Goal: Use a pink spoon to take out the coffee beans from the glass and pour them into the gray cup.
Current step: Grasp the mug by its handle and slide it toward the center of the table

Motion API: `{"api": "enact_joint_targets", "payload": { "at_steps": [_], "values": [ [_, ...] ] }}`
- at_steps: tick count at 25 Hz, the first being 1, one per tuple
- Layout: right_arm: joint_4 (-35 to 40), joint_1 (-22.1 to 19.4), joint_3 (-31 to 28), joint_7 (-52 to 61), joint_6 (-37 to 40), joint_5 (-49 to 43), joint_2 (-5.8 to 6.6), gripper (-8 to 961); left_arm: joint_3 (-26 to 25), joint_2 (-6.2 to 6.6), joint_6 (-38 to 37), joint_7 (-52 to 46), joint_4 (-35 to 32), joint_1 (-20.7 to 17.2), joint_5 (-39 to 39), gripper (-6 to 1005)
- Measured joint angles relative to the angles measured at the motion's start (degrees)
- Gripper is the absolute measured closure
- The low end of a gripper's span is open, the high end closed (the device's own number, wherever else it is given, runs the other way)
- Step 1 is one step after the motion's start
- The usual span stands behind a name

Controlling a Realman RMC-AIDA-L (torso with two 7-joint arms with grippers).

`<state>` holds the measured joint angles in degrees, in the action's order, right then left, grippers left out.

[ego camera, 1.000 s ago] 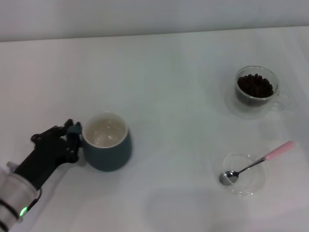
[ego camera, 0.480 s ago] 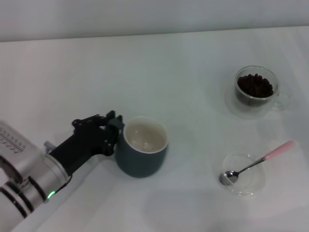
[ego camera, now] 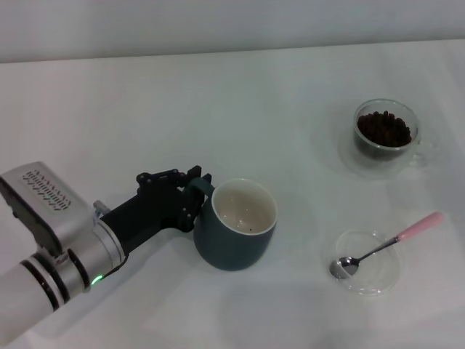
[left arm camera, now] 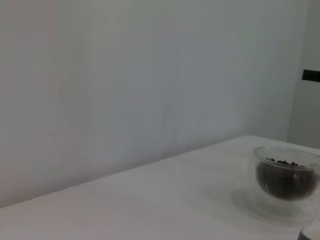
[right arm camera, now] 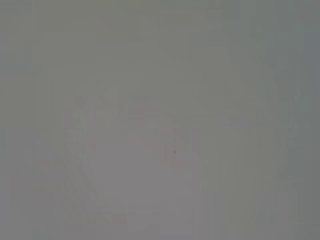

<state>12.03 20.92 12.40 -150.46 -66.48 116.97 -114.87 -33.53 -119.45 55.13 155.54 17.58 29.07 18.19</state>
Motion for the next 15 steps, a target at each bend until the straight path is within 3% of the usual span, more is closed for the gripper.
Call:
{"api": "enact_joint_targets", "payload": {
  "at_steps": [15],
  "values": [
    [-0.61, 0.00, 0.00, 0.00, -0.83, 0.01, 0.00, 137, 0.10, 0.10, -0.15, -0.07, 0.32, 0.02, -0.91, 789]
  ]
}}
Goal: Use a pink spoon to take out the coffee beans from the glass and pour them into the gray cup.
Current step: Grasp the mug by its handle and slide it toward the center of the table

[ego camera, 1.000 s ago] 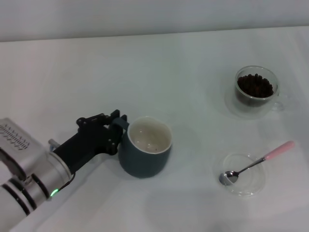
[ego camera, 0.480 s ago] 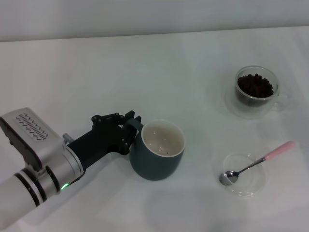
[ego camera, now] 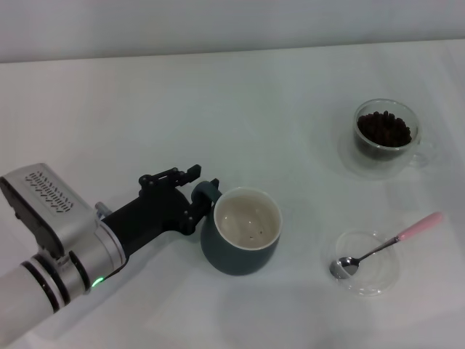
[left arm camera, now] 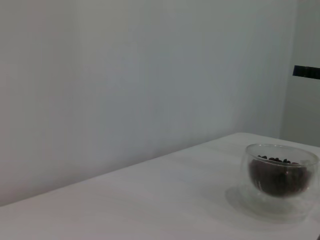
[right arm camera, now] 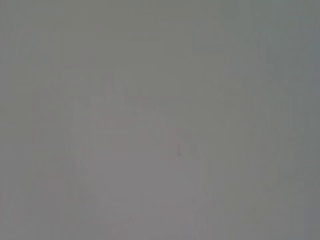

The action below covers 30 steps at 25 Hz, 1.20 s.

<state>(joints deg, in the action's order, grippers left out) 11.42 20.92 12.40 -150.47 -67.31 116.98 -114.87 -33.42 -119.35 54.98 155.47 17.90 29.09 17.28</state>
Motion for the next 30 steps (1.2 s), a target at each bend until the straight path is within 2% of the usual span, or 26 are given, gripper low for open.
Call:
{"api": "enact_joint_targets", "payload": {
  "at_steps": [4, 9, 16, 17, 21, 24, 30],
  "values": [
    [-0.04, 0.00, 0.31, -0.09, -0.02, 0.00, 0.00, 138, -0.11, 0.00, -1.23, 0.00, -0.23, -0.42, 0.20, 757],
    [-0.10, -0.01, 0.48, -0.31, -0.03, -0.10, 0.00, 138, -0.14, 0.00, -1.47, 0.39, -0.62, -1.70, 0.20, 556],
    [-0.10, -0.38, 0.46, -0.38, -0.03, -0.13, 0.00, 140, 0.30, 0.00, -1.12, 0.73, -0.49, -3.99, -0.17, 555],
    [-0.07, -0.46, 0.45, -0.37, -0.03, -0.14, 0.00, 140, 0.18, 0.04, -0.41, 1.88, 0.13, -5.84, -0.20, 555],
    [0.31, -0.72, 0.54, -0.39, -0.01, -0.40, 0.00, 141, -0.41, 0.07, 1.67, 3.27, 0.32, -7.63, 0.00, 556],
    [0.71, -1.05, 0.83, -0.47, 0.16, -0.63, 0.05, 141, -3.60, 0.13, 7.52, 4.93, 0.05, -11.18, 0.23, 556],
    [1.80, -2.94, 1.66, 0.19, 0.45, -1.54, 0.15, 142, -9.17, 0.28, 13.81, 5.97, -0.95, -15.09, 0.23, 557]
  ]
}}
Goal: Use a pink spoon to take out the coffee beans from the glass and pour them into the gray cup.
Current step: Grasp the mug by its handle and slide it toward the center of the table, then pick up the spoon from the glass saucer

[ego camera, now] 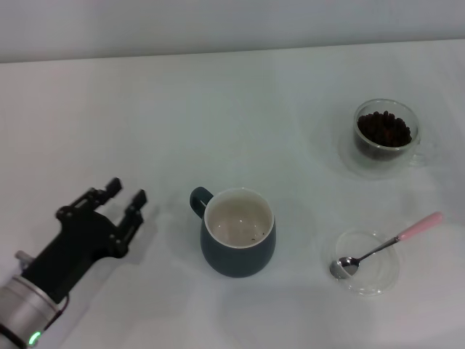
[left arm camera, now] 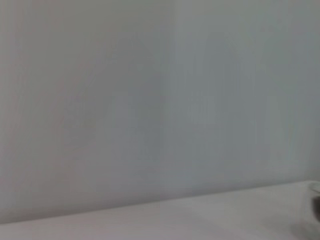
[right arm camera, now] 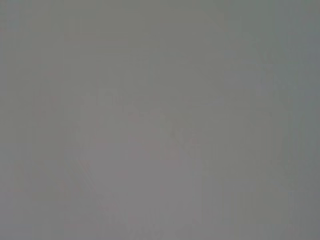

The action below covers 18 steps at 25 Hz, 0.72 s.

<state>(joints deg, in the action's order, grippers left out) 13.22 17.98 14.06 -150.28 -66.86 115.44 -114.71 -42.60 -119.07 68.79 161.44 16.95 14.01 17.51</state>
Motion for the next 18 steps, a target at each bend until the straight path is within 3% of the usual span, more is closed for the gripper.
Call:
{"api": "enact_joint_targets", "payload": {
  "at_steps": [3, 7, 8, 18],
  "values": [
    [0.53, -1.54, 1.20, 3.39, 0.32, -0.76, 0.10, 142, -1.69, -0.01, 1.01, 0.31, -0.55, -0.35, -0.01, 555],
    [6.83, -5.46, 4.90, 22.82, 1.32, -9.02, 1.03, 142, -4.91, -0.02, 2.79, 0.43, -0.96, -0.34, -0.02, 556],
    [6.83, -5.46, 4.90, 22.82, 1.32, -9.02, 1.03, 142, -5.90, -0.02, 3.25, 0.43, -1.03, -0.18, -0.03, 556],
    [6.98, -8.10, 6.00, 55.37, -6.38, -24.47, 4.55, 141, -16.30, 0.15, 4.36, 0.46, -2.75, 3.51, -0.03, 555]
  ]
}}
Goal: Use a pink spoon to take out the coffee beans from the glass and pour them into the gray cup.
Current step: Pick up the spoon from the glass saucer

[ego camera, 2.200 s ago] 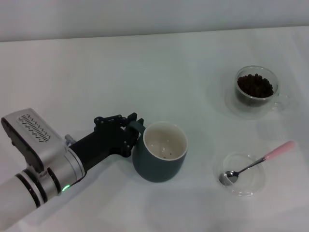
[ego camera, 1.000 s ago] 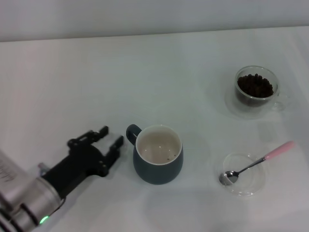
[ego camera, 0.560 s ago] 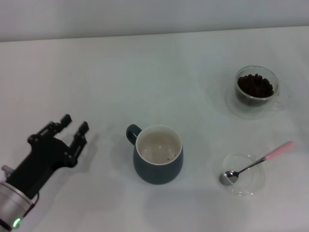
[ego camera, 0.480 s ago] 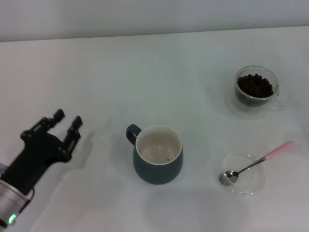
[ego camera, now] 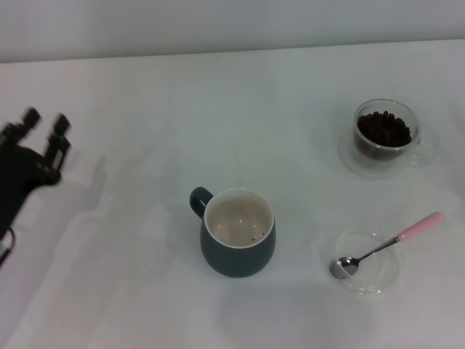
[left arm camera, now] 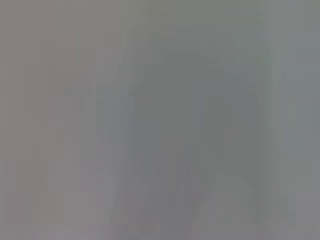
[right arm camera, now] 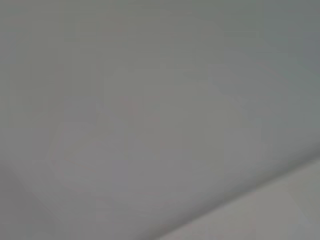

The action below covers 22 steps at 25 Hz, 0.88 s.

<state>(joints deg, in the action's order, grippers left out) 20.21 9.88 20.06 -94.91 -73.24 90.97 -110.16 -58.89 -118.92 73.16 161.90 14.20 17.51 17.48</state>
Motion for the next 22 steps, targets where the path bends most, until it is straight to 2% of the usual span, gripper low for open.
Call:
{"api": "enact_joint_targets", "payload": {
  "at_steps": [5, 8, 11, 16, 19, 22],
  "values": [
    [-5.76, 0.00, -0.01, 9.31, -2.47, -6.08, 2.59, 141, -6.69, 0.10, 1.76, 0.00, -0.15, 1.36, 0.01, 555],
    [-7.49, -0.17, -0.02, 12.68, -3.57, -9.33, 3.27, 141, -10.26, 0.17, 1.90, 0.00, -0.23, 1.95, 0.01, 555],
    [-7.56, -0.70, 0.04, 14.77, -5.02, -11.66, 2.73, 141, -13.69, 0.19, 2.06, 0.00, 0.03, 2.21, 0.00, 555],
    [-7.80, -1.01, 0.69, 15.65, -7.62, -14.59, 0.81, 141, -17.75, 0.23, 2.78, 0.00, 0.15, 3.21, -0.08, 555],
    [-8.04, -1.25, 1.08, 15.74, -8.53, -15.76, -0.15, 141, -18.11, 0.29, 2.90, 0.00, 0.11, 3.42, -0.08, 555],
    [-8.13, -1.46, 1.51, 15.92, -9.81, -17.09, -0.57, 141, -18.20, 0.35, 2.90, 0.00, 0.11, 3.51, -0.12, 556]
  ]
}}
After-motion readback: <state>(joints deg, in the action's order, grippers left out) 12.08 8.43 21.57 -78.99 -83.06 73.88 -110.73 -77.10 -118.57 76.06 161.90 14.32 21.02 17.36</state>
